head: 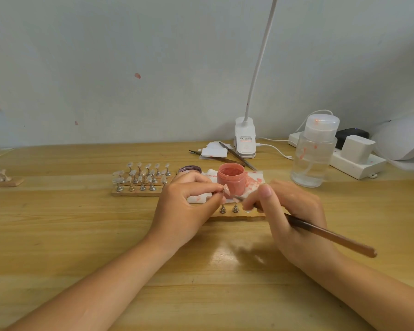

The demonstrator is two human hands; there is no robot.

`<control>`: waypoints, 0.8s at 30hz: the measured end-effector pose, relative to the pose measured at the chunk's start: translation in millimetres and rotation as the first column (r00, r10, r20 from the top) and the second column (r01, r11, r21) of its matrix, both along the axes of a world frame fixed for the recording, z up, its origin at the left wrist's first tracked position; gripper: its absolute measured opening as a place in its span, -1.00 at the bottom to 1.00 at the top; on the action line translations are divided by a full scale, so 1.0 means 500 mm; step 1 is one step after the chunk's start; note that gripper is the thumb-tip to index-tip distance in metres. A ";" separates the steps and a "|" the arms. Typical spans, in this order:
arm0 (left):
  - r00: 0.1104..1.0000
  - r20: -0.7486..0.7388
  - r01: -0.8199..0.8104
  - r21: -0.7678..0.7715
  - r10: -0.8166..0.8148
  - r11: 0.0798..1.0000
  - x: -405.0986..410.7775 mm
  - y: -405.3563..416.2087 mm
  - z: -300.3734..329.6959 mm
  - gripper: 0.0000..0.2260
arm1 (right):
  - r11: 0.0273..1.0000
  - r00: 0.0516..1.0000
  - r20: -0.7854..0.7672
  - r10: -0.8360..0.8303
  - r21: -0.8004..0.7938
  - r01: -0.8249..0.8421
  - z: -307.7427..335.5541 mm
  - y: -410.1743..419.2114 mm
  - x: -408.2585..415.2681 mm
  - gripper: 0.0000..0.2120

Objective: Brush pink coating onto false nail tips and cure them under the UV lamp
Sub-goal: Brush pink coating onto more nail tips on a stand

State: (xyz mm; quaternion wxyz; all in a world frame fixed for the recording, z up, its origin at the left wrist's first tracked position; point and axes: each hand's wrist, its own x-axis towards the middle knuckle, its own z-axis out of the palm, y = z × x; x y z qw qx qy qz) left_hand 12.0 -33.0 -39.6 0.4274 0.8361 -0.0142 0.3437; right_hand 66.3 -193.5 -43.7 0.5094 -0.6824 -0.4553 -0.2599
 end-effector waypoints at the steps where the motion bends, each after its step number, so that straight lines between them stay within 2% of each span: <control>1: 1.000 0.003 0.001 0.003 -0.001 1.000 0.000 0.000 0.000 -0.87 | 1.000 1.000 0.013 -0.016 -0.003 0.016 0.000 0.003 0.000 -0.58; 3: 1.000 0.015 -0.002 0.008 0.001 1.000 -0.001 0.000 0.000 -0.84 | 0.999 0.999 0.023 -0.036 -0.018 0.036 0.001 0.006 0.000 -0.64; 9: 0.999 0.037 -0.006 -0.024 0.007 1.000 -0.003 -0.002 0.004 -0.73 | 0.999 0.999 0.029 -0.029 0.024 0.028 0.001 -0.005 -0.002 -0.55; 16: 0.999 0.041 -0.003 -0.079 0.006 0.997 -0.007 -0.002 0.010 -0.85 | 0.997 0.997 -0.071 -0.003 0.078 0.009 0.006 -0.001 -0.008 -0.63; 20: 0.999 0.045 0.033 -0.082 -0.029 0.996 -0.004 -0.001 0.008 -0.94 | 0.998 0.999 -0.038 0.017 0.064 -0.014 0.010 0.005 -0.009 -0.68; 24: 0.997 0.063 0.055 -0.087 -0.049 0.995 -0.003 0.000 0.007 -0.91 | 1.000 1.000 -0.008 -0.001 -0.011 0.001 0.003 0.008 -0.006 -0.68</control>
